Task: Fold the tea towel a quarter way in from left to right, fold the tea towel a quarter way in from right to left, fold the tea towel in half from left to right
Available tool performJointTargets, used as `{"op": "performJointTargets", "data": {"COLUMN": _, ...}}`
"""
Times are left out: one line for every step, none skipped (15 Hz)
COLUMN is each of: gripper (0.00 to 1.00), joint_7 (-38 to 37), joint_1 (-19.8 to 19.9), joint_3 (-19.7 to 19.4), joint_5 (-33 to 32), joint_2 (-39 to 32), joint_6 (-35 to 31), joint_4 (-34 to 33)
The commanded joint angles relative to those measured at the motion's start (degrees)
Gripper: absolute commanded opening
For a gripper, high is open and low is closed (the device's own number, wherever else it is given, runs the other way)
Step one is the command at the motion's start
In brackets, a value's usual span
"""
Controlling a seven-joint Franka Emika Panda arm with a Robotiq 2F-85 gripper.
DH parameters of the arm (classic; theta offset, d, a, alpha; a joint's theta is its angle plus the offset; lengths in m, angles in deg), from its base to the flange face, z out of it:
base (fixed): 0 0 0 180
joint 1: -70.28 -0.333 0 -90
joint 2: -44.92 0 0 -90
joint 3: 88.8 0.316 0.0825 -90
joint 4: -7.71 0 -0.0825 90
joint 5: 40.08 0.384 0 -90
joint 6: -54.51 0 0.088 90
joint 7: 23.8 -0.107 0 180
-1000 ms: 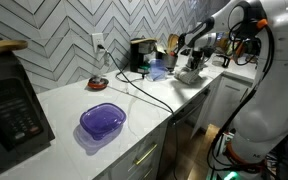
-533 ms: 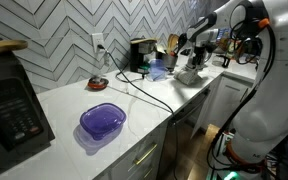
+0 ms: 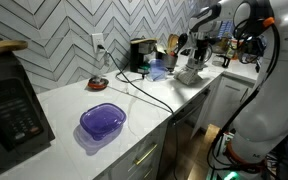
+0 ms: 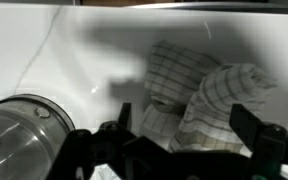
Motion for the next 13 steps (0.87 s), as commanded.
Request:
{"op": "performJointTargets", "data": {"gripper": 1.00, "joint_7": -3.3, "joint_1": 0.4, "joint_3": -0.8, "joint_5": 0.2, "joint_2": 2.9, "joint_6": 9.7, "joint_4": -3.2}}
{"op": "performJointTargets", "data": {"gripper": 1.00, "joint_7": -4.7, "joint_1": 0.4, "joint_3": -1.2, "joint_5": -0.1, "joint_2": 4.0, "joint_6": 11.1, "joint_4": -3.7}}
{"op": "performJointTargets", "data": {"gripper": 1.00, "joint_7": -6.0, "joint_1": 0.5, "joint_3": -1.5, "joint_5": 0.3, "joint_2": 4.9, "joint_6": 12.3, "joint_4": -4.4}}
{"op": "performJointTargets", "data": {"gripper": 1.00, "joint_7": -6.9, "joint_1": 0.5, "joint_3": -1.8, "joint_5": 0.5, "joint_2": 5.8, "joint_6": 13.4, "joint_4": -4.9}}
{"op": "performJointTargets", "data": {"gripper": 1.00, "joint_7": -7.7, "joint_1": 0.5, "joint_3": -2.1, "joint_5": 1.2, "joint_2": 6.5, "joint_6": 14.0, "joint_4": -5.4}}
{"op": "performJointTargets", "data": {"gripper": 1.00, "joint_7": -8.6, "joint_1": 0.4, "joint_3": -2.4, "joint_5": 1.5, "joint_2": 7.4, "joint_6": 14.3, "joint_4": -5.7}}
{"op": "performJointTargets", "data": {"gripper": 1.00, "joint_7": -6.7, "joint_1": -0.1, "joint_3": -2.2, "joint_5": 0.5, "joint_2": 5.7, "joint_6": 12.8, "joint_4": -5.8}}
{"op": "performJointTargets", "data": {"gripper": 1.00, "joint_7": -7.2, "joint_1": -0.1, "joint_3": -2.4, "joint_5": 0.6, "joint_2": 6.5, "joint_6": 13.3, "joint_4": -6.1}}
{"op": "performJointTargets", "data": {"gripper": 1.00, "joint_7": -7.5, "joint_1": -0.2, "joint_3": -2.6, "joint_5": 0.6, "joint_2": 7.1, "joint_6": 13.4, "joint_4": -6.2}}
{"op": "performJointTargets", "data": {"gripper": 1.00, "joint_7": -7.7, "joint_1": -0.2, "joint_3": -2.6, "joint_5": 0.7, "joint_2": 7.3, "joint_6": 13.4, "joint_4": -6.2}}
{"op": "performJointTargets", "data": {"gripper": 1.00, "joint_7": -7.8, "joint_1": -0.2, "joint_3": -2.6, "joint_5": 0.7, "joint_2": 7.3, "joint_6": 13.4, "joint_4": -6.2}}
{"op": "performJointTargets", "data": {"gripper": 1.00, "joint_7": -7.8, "joint_1": -0.2, "joint_3": -2.6, "joint_5": 0.7, "joint_2": 7.2, "joint_6": 13.4, "joint_4": -6.2}}
{"op": "performJointTargets", "data": {"gripper": 1.00, "joint_7": -7.9, "joint_1": -0.2, "joint_3": -2.6, "joint_5": 0.7, "joint_2": 7.2, "joint_6": 13.4, "joint_4": -6.2}}
